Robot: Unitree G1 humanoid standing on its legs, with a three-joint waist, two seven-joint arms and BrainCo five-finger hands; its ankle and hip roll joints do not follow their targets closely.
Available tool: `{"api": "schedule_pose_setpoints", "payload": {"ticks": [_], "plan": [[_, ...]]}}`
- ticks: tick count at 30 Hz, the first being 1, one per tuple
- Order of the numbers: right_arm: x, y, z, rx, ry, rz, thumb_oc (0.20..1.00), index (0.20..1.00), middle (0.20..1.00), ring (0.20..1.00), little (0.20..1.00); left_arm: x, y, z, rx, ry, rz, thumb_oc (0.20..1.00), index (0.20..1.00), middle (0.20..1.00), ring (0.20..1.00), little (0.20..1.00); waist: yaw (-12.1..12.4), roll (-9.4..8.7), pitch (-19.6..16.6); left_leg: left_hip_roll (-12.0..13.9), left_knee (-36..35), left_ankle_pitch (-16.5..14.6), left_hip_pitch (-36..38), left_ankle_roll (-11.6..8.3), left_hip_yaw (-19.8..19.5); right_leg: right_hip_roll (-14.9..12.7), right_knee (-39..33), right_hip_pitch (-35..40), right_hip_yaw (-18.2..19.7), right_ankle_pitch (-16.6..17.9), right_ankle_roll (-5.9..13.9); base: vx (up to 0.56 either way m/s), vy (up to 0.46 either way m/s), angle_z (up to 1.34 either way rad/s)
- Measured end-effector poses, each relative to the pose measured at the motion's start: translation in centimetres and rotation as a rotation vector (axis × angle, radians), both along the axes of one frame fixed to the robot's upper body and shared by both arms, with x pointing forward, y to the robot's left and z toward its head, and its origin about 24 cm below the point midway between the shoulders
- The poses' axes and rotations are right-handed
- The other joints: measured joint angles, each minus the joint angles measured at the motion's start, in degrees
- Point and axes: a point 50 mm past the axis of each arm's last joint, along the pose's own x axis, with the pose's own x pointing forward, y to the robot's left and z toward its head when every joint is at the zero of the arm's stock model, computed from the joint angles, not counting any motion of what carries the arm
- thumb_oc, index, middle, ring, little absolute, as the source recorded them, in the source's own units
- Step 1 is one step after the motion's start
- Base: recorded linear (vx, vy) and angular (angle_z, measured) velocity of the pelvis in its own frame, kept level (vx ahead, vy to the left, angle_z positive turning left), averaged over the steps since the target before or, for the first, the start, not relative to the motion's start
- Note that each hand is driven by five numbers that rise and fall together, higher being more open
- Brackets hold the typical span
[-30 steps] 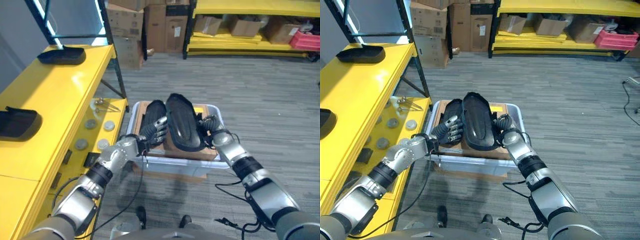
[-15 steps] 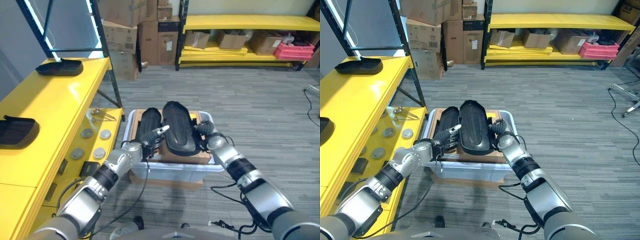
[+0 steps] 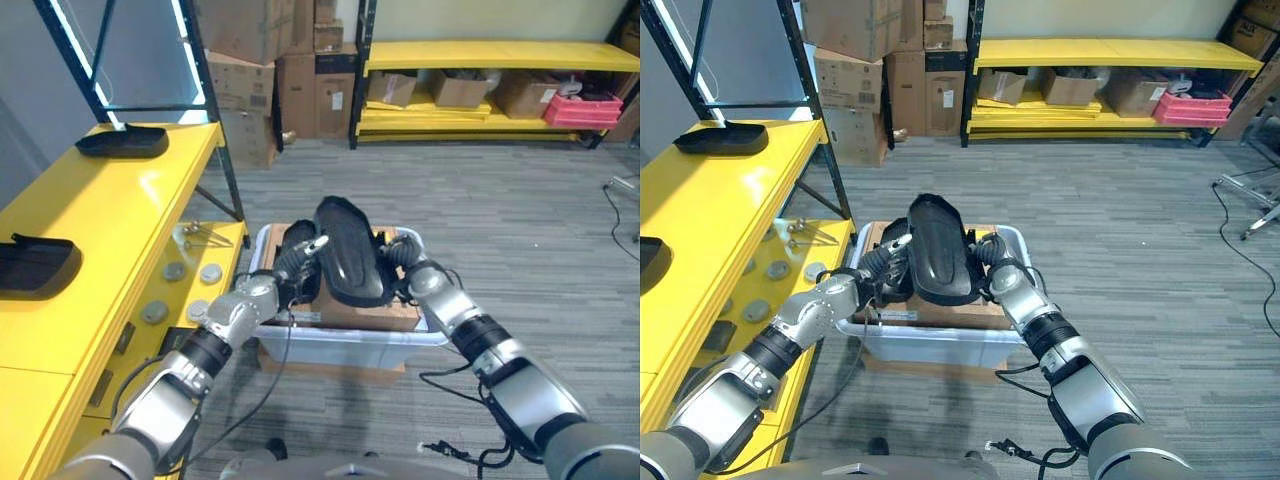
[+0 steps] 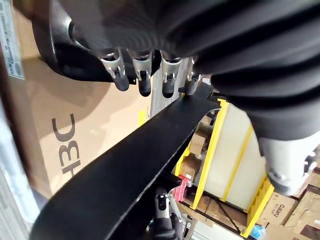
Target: Move parts from the plastic box to the shelf.
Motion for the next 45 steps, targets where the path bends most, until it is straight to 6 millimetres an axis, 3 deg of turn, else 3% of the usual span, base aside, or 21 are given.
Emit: {"api": "schedule_pose_setpoints", "payload": {"ticks": [4,12,26,33,45], "plan": [[0.0,-0.6,0.1,-0.013,-0.001,-0.008,0.2,0.2,0.2,0.2,0.2,0.3,0.7,0.2,0.003,-0.005,0.026,1.0,1.0,1.0,1.0,1.0,-0.1,0.01,0.0,0.0,-1.6,0.8,0.3,-0.09,0.1,0.2,-1.0,0.0,-0.2,0.5,0.18,0.0,0.0,0.0],[0.0,-0.1,0.0,0.005,0.014,0.026,0.2,0.2,0.2,0.2,0.2,0.1,-0.2,0.1,-0.018,0.001,-0.01,1.0,1.0,1.0,1.0,1.0,-0.1,0.13,0.1,0.0,-1.8,1.0,0.7,0.05,0.3,0.3,-2.1,0.8,-0.4,1.0,-0.13,0.0,0.0,0.0],[0.0,0.6,-0.2,0.021,0.011,0.045,0.2,0.2,0.2,0.2,0.2,-0.2,-0.1,-0.8,0.066,0.022,-0.044,1.0,1.0,1.0,1.0,1.0,0.1,0.15,0.1,0.0,-1.8,0.8,1.3,-0.2,0.2,0.4,-2.9,1.8,-0.6,1.1,-0.08,0.0,0.0,0.0],[-0.4,0.7,-1.9,0.005,0.079,0.031,0.2,0.2,0.2,0.2,0.2,-1.0,-0.2,-2.8,0.129,0.098,-0.108,1.0,1.0,1.0,1.0,1.0,0.3,0.18,0.1,0.0,-1.8,0.8,1.2,-0.2,-0.3,0.5,-2.9,1.8,-0.7,1.1,-0.2,0.0,0.0,0.0],[-0.8,1.3,-3.1,-0.069,0.111,0.061,0.2,0.2,0.2,0.2,0.2,-1.5,-0.4,-3.9,0.148,0.141,-0.121,1.0,1.0,1.0,1.0,1.0,1.2,0.62,-0.2,0.0,-1.7,0.8,1.2,-0.25,-0.7,0.5,-3.0,2.1,-0.9,1.2,-0.24,0.0,0.0,0.0]]}}
